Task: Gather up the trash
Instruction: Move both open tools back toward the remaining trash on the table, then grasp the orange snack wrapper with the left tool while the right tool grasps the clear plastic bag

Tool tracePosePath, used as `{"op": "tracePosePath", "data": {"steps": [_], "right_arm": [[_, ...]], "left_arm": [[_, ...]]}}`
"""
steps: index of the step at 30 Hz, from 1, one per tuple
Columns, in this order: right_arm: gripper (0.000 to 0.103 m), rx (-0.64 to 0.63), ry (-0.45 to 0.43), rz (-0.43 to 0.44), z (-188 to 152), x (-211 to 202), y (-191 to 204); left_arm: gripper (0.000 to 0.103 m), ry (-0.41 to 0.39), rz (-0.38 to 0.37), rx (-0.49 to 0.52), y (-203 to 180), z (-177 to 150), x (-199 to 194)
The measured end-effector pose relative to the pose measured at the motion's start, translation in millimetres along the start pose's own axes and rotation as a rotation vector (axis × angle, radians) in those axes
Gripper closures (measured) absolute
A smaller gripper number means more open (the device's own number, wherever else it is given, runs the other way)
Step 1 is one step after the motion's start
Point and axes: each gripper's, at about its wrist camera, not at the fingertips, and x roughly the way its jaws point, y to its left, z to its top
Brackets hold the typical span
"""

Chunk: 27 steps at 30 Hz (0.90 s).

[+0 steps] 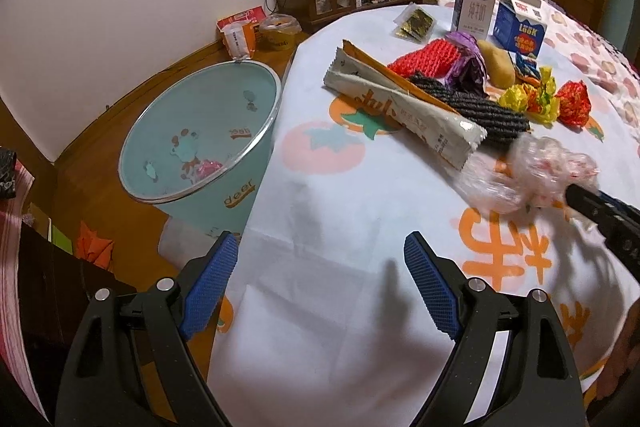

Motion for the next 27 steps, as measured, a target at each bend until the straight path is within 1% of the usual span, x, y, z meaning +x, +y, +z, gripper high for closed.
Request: {"op": "tracePosePath", "data": {"steps": [1, 3, 4, 7, 10, 11, 12, 13, 14, 17, 22, 24, 25, 26, 27], "right_arm": [[0.088, 0.002, -0.014, -0.009, 1.4, -4.1, -2.5], [0.088, 0.025, -0.067, -0.055, 6.7, -17.7, -14.5], [0.088, 0.049, -0.096, -0.089, 9.9, -25.5, -23.6], [0.088, 0.107, -0.147, -0.142, 14.6, -40.2, -46.3], [0.088, 0.143, -0.169, -0.181, 15.5, -47.6, -63.0], [0.088, 0.159, -0.181, -0.214, 14.7, -50.1, -69.4], [0.088, 0.179, -0.192, -0.248, 13.7, -51.8, -76.3], [0.088, 0.193, -0.196, -0.261, 13.7, -51.5, -81.5], [0.088, 0.214, -0.195, -0.259, 12.3, -50.1, -88.0], [0.088, 0.226, -0.183, -0.25, 8.2, -43.4, -93.7], [0.088, 0.226, -0.167, -0.233, 4.3, -35.2, -95.8], [0.088, 0.235, -0.156, -0.222, 2.8, -30.9, -97.4], [0.088, 0.237, -0.151, -0.218, 2.1, -29.0, -97.0], [0.088, 0.238, -0.146, -0.215, 1.0, -27.8, -97.2], [0.088, 0.238, -0.142, -0.214, -0.2, -27.0, -97.4]], "left_arm": [[0.019, -0.003, -0.002, -0.002, 0.7, 2.1, -0.2], [0.019, -0.014, -0.016, -0.013, 0.0, 9.3, -0.6], [0.019, -0.018, -0.022, -0.021, -0.2, 12.8, -0.4], [0.019, -0.039, -0.051, -0.043, -6.2, 28.6, -0.2], [0.019, -0.072, -0.051, -0.035, -18.1, 43.5, 1.6], [0.019, -0.077, -0.048, -0.03, -22.1, 47.0, 3.4], [0.019, -0.069, -0.047, -0.038, -26.6, 51.9, 8.0], [0.019, -0.057, -0.055, -0.054, -28.7, 54.0, 11.4], [0.019, -0.04, -0.062, -0.08, -31.0, 55.4, 16.0], [0.02, -0.009, -0.029, -0.133, -38.4, 54.9, 28.0], [0.022, 0.03, -0.028, -0.166, -54.9, 55.1, 47.2], [0.026, 0.051, -0.027, -0.177, -62.2, 55.0, 56.0], [0.027, 0.037, 0.0, -0.167, -66.6, 54.6, 56.3], [0.03, 0.03, 0.005, -0.157, -69.8, 54.5, 56.2], [0.035, 0.026, 0.008, -0.146, -72.9, 54.6, 56.2]]}}
